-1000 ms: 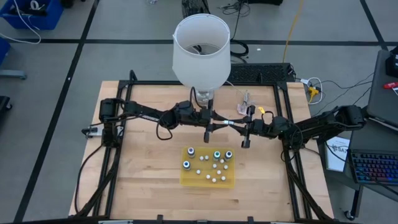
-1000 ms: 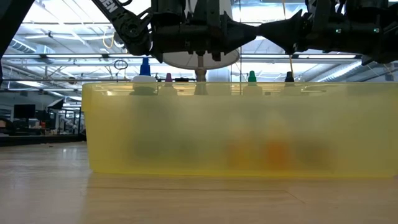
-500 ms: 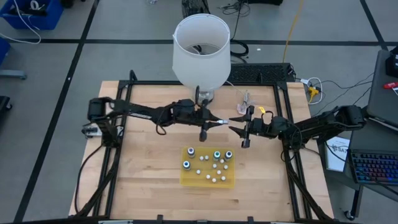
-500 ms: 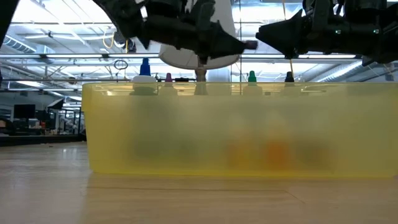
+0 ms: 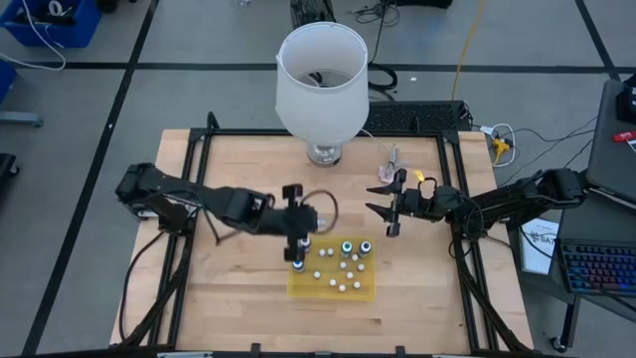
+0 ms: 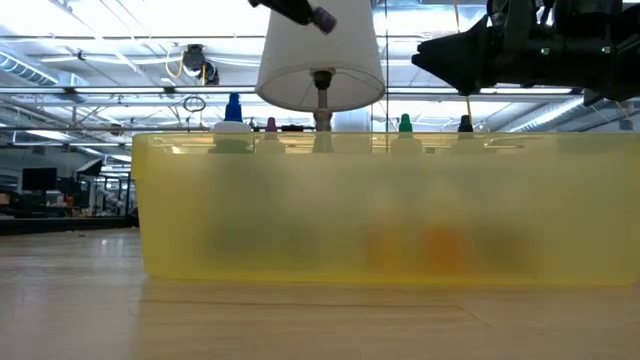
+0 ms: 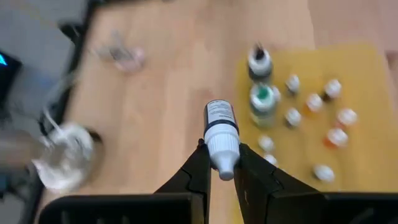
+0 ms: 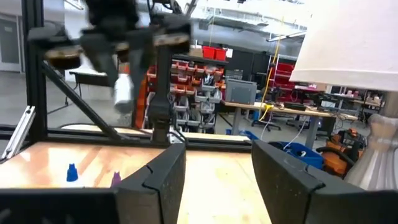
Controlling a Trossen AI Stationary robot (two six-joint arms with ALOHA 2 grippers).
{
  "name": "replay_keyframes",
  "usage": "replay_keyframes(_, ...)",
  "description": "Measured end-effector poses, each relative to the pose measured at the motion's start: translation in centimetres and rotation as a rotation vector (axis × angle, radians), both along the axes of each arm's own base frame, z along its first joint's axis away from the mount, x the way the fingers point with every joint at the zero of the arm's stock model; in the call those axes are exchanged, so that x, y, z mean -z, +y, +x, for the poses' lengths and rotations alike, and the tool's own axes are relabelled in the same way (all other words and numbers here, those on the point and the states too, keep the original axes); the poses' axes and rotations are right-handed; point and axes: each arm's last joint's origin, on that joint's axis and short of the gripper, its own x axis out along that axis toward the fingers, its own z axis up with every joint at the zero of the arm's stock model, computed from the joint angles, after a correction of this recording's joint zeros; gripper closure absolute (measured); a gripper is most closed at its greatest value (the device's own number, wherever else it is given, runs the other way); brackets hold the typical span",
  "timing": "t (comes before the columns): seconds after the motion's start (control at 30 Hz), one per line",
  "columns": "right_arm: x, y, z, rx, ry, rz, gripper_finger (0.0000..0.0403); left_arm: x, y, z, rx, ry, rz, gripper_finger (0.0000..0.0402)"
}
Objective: Pick & Place food coloring
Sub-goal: Put the small violet food coloring bottle into the transparent bin
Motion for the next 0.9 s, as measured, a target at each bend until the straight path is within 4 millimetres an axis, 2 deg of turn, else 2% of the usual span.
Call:
replay_keyframes(0.1, 0.0, 0.0, 0.0, -0.008, -0.001, 0.039, 0.023, 0.4, -1.8, 0.6, -0.025, 0.078, -0.046, 0.0351)
replay_keyframes(0.3, -0.8, 0.0, -0.8, -0.016, -0.032, 0.087, 0.023, 4.3, -5.0, 3.0, 0.002, 0.248, -0.115, 0.0351)
replay_keyframes(0.6, -0.4, 0.0, -4.7, -0.034, -0.153, 0.138, 0.0229, 6.3, -8.8, 6.8, 0.071, 0.404, -0.176, 0.0351)
replay_keyframes(0.73, -0.4, -0.1, -6.1, -0.04, -0.244, 0.136, 0.0229, 6.9, -9.0, 8.3, 0.082, 0.448, -0.189, 0.0351)
replay_keyframes(0.9, -1.0, -0.1, -6.7, -0.041, -0.317, 0.134, 0.0229, 8.8, -7.7, 9.9, 0.052, 0.501, -0.205, 0.0351)
